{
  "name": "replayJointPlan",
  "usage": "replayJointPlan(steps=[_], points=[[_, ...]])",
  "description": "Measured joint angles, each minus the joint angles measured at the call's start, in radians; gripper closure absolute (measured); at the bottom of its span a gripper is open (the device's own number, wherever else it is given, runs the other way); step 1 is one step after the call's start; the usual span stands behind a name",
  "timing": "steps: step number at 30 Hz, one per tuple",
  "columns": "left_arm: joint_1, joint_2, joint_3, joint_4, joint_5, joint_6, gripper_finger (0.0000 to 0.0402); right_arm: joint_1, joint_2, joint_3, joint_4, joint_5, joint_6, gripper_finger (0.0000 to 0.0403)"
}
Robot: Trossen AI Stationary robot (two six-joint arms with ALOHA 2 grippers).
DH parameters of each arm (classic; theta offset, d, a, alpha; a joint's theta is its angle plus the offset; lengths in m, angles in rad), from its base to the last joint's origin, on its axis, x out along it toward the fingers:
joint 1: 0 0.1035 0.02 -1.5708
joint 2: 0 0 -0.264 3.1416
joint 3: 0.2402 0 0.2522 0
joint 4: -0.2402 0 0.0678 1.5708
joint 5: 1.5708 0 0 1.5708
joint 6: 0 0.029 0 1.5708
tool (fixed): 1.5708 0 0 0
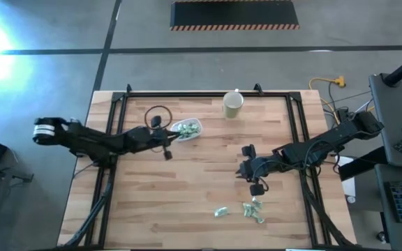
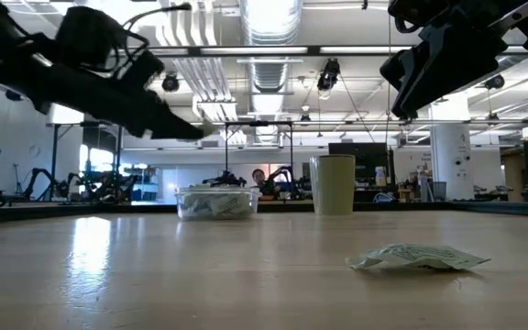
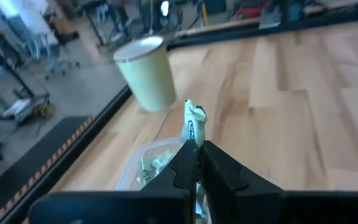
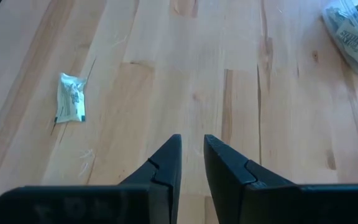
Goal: Pick and place Stevia / Truvia into bins
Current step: Put the stevia packet into the transparent container
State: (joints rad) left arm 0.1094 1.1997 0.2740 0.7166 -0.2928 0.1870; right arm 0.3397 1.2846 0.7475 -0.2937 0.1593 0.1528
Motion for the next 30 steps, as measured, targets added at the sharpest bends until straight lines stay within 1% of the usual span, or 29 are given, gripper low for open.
replayJointPlan(steps=[5,9,13,17,25,27,30], points=[[0.049,0.141,0.081,0.000,0.000,-0.036,0.0402,0.001,0.000,0.000,-0.001,0.000,0.000,0.0342],[0.090,0.225,0.133,-0.004,0.000,-0.081,0.0402,0.001,0.000,-0.001,0.000,-0.001,0.000,0.0345],[0.121,0.267,0.182,-0.090,-0.001,-0.130,0.0400,0.001,0.000,-0.004,0.000,-0.002,0.000,0.0346],[0.129,0.266,0.210,-0.195,-0.006,-0.153,0.0373,0.000,0.000,-0.012,0.000,-0.002,0.000,0.0342],[0.127,0.219,0.211,-0.234,-0.009,-0.156,0.0289,0.000,0.000,-0.017,0.000,-0.002,0.000,0.0346],[0.123,0.200,0.211,-0.257,0.013,-0.157,0.0273,0.000,0.000,-0.017,0.005,-0.002,0.006,0.0347],[0.110,0.161,0.211,-0.297,0.091,-0.158,0.0259,0.001,0.000,-0.036,0.069,-0.014,0.020,0.0345]])
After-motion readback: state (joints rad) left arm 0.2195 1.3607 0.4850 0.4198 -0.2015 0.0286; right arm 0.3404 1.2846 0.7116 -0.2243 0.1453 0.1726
